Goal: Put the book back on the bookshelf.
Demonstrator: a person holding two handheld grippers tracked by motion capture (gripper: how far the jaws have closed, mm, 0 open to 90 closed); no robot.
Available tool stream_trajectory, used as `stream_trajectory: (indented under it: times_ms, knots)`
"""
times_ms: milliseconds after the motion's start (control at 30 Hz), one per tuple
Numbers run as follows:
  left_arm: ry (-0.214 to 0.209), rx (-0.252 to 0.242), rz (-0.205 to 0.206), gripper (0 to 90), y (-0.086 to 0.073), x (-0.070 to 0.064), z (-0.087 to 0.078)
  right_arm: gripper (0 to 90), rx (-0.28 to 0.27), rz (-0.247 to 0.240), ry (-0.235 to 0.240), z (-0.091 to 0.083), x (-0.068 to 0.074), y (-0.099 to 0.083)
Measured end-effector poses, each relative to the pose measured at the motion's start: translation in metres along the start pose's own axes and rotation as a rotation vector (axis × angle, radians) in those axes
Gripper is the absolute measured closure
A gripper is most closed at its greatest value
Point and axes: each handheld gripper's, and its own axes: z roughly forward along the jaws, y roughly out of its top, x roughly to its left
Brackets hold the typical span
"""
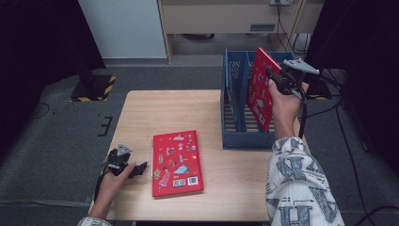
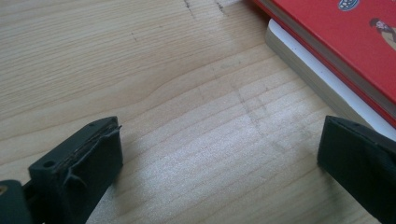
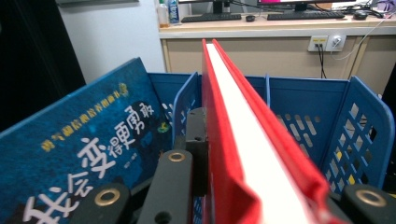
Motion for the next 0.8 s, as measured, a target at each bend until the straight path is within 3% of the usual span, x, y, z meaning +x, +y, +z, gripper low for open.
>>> stream_trajectory:
  times_ms: [800]
  knots:
    - [0.001, -0.003, 0.005, 0.0, 0.0, 0.0, 0.0, 79.8, 0.03, 0.013, -0.033, 0.03, -0.001, -0.033]
